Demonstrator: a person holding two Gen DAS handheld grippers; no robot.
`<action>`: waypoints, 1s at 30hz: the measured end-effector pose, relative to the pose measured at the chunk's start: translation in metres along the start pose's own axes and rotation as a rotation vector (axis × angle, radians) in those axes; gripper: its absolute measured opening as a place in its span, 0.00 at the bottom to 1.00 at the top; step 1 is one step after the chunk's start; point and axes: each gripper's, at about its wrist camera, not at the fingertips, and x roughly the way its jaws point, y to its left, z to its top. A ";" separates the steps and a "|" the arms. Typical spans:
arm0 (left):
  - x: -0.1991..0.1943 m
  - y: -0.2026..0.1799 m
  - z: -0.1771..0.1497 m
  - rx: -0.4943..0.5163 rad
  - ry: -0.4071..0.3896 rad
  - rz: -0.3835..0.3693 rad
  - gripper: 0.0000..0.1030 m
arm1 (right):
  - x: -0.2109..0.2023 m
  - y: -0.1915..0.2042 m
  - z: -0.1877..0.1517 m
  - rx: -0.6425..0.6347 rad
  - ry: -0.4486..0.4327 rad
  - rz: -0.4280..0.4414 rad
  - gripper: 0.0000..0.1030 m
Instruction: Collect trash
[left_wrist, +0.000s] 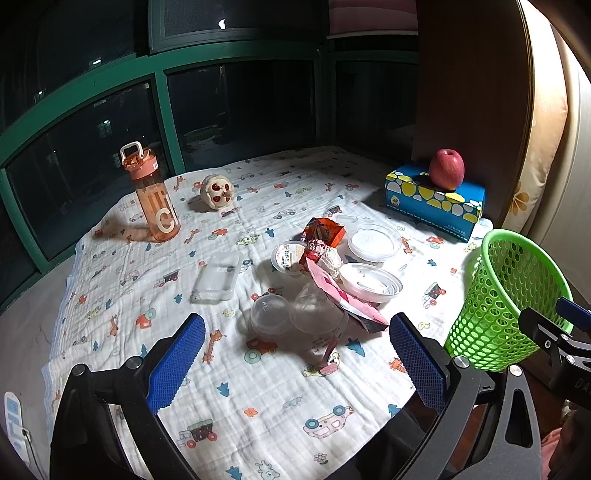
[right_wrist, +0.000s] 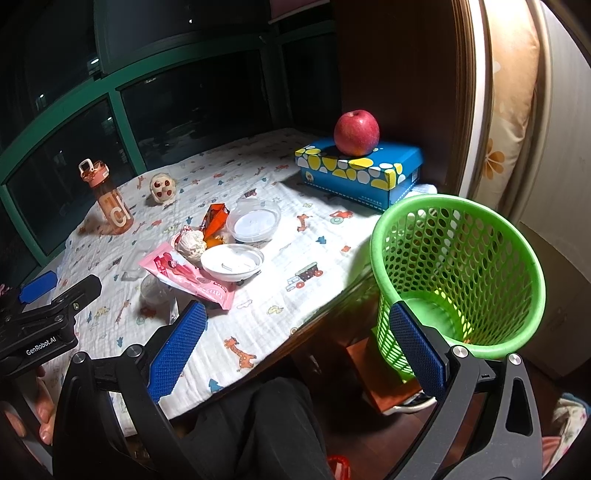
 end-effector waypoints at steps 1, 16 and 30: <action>0.000 0.000 0.000 0.000 0.000 0.000 0.94 | 0.000 0.000 0.000 0.001 0.001 0.001 0.95; 0.001 0.000 -0.001 0.000 0.001 -0.001 0.94 | 0.005 -0.002 -0.001 0.006 0.011 0.001 0.95; 0.014 0.003 0.001 -0.014 0.017 0.004 0.94 | 0.011 -0.003 0.000 0.006 0.018 0.001 0.95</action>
